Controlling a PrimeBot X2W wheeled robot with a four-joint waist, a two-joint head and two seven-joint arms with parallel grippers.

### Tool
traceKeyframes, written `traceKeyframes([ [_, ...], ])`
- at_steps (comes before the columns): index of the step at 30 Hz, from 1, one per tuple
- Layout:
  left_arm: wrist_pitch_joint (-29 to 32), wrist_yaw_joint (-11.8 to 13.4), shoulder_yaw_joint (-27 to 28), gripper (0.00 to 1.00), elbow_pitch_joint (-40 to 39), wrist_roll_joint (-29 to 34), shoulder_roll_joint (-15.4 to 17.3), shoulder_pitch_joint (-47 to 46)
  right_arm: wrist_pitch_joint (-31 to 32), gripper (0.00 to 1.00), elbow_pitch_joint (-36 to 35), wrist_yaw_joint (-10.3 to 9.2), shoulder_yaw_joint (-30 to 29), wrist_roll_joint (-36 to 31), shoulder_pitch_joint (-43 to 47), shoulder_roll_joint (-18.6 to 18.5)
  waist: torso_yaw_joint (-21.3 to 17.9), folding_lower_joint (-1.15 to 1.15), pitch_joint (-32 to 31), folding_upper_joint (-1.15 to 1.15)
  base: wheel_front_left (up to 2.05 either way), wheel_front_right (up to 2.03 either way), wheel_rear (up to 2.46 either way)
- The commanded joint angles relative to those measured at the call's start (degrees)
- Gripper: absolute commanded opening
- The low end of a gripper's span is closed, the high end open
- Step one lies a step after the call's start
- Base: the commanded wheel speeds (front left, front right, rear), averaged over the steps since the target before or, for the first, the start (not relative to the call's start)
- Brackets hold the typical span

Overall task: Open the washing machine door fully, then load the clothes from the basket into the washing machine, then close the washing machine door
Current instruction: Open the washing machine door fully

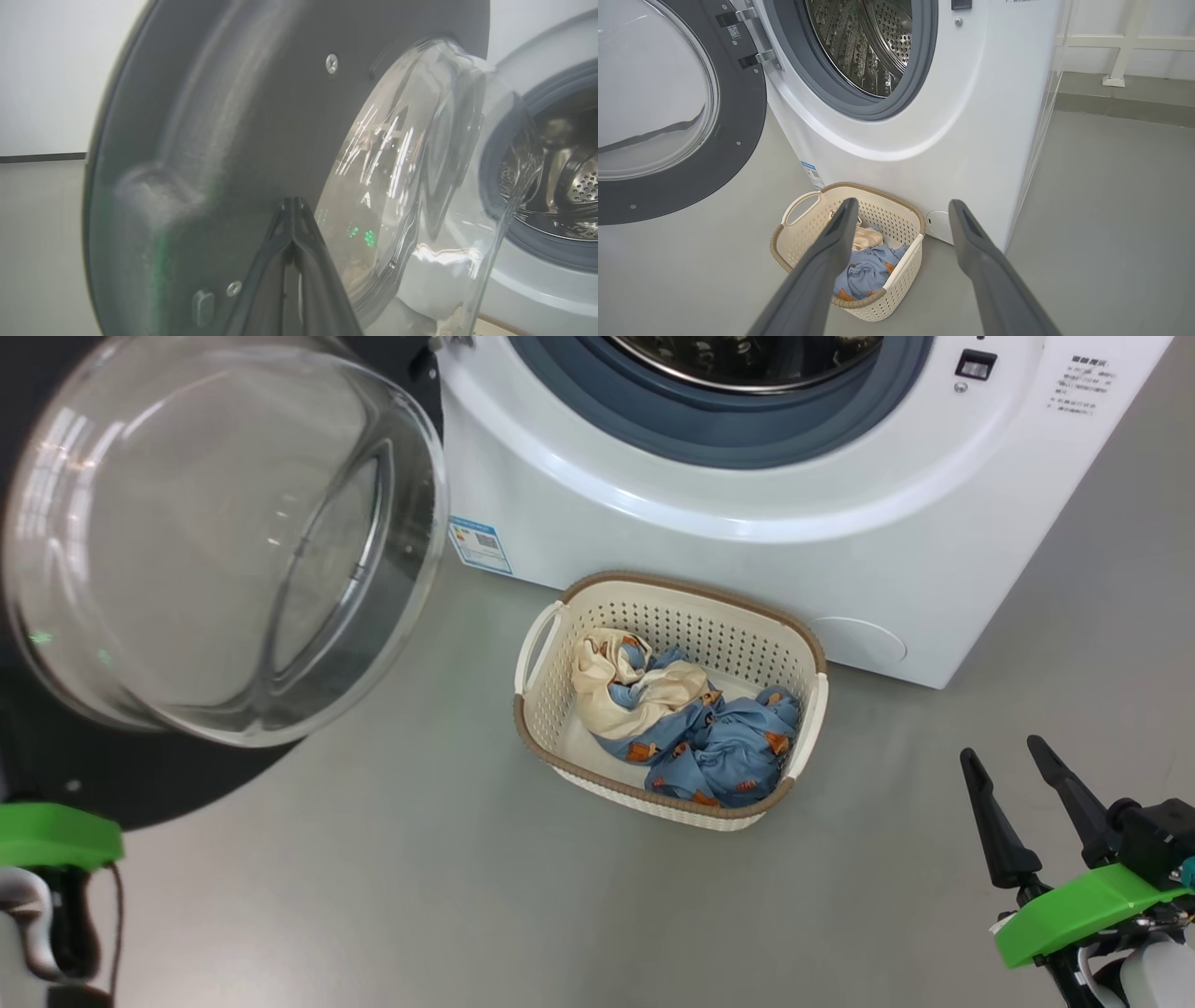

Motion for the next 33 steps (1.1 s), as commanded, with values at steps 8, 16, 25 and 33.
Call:
traceKeyframes([
  [8,-0.4,-0.3,6.9,0.0,6.5,3.1,7.0,-6.8,-0.7,1.0,-1.4,0.09,2.1,-1.0,-2.2,-1.5,-1.5,0.0,2.2,0.0,0.0,0.0,0.0],
  [16,-0.4,-0.6,10.1,0.0,11.4,4.9,9.5,-10.0,-0.7,1.0,-1.5,0.09,2.9,-1.0,-3.7,-1.6,-2.7,0.0,4.1,0.0,0.0,0.0,0.0],
  [25,-0.4,-0.7,13.1,0.0,14.9,6.5,11.9,-13.3,-0.7,1.0,-2.0,0.09,2.7,-1.2,-5.8,-2.1,-3.6,0.0,7.3,0.0,0.0,0.0,0.0],
  [33,-0.4,-1.0,14.9,0.0,17.1,7.2,13.1,-15.2,-0.7,1.0,-1.8,0.09,3.0,-1.4,-6.8,-1.9,-4.0,0.0,8.4,0.0,0.0,0.0,0.0],
])
